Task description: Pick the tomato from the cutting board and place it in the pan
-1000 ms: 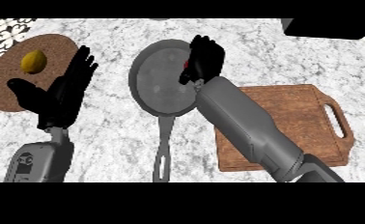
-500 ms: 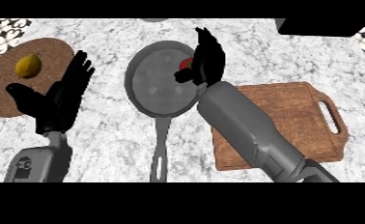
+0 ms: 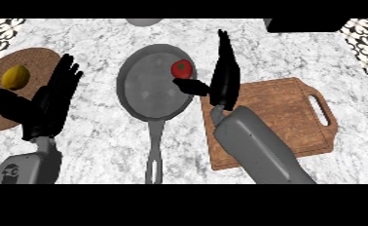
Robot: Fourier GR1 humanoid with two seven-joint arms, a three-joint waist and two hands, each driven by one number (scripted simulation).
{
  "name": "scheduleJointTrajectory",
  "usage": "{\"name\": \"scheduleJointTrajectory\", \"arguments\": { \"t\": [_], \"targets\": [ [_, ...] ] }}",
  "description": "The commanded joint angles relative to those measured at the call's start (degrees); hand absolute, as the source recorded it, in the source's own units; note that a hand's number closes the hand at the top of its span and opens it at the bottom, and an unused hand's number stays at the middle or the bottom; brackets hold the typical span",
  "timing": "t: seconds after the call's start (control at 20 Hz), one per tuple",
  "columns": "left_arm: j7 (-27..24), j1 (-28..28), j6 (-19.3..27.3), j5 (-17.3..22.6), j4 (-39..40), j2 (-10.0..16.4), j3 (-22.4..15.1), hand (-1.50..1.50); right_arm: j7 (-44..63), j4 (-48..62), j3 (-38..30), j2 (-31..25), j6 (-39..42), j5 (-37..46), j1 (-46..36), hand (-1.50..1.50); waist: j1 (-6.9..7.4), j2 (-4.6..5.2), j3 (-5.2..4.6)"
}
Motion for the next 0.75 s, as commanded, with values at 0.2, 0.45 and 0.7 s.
{"name": "scheduleJointTrajectory", "arguments": {
  "t": [0.2,0.45,0.7],
  "targets": [
    [1.97,1.97,-0.57,0.98,-2.54,-0.01,0.12,0.0,-10.45,-29.57,4.78,-7.78,1.0,-8.25,23.89,-1.5,0.07,0.08,-0.01],
    [0.29,0.2,-0.72,-0.12,-1.1,-0.37,-0.21,0.0,-11.12,-38.59,7.02,-10.33,1.26,-2.09,33.14,-1.5,0.59,0.27,-0.07],
    [1.55,-1.01,-0.44,0.73,-1.31,-1.34,0.17,0.0,-15.69,-40.39,4.77,-11.67,4.75,-4.51,39.7,-1.5,0.8,0.34,-0.06]
  ]
}}
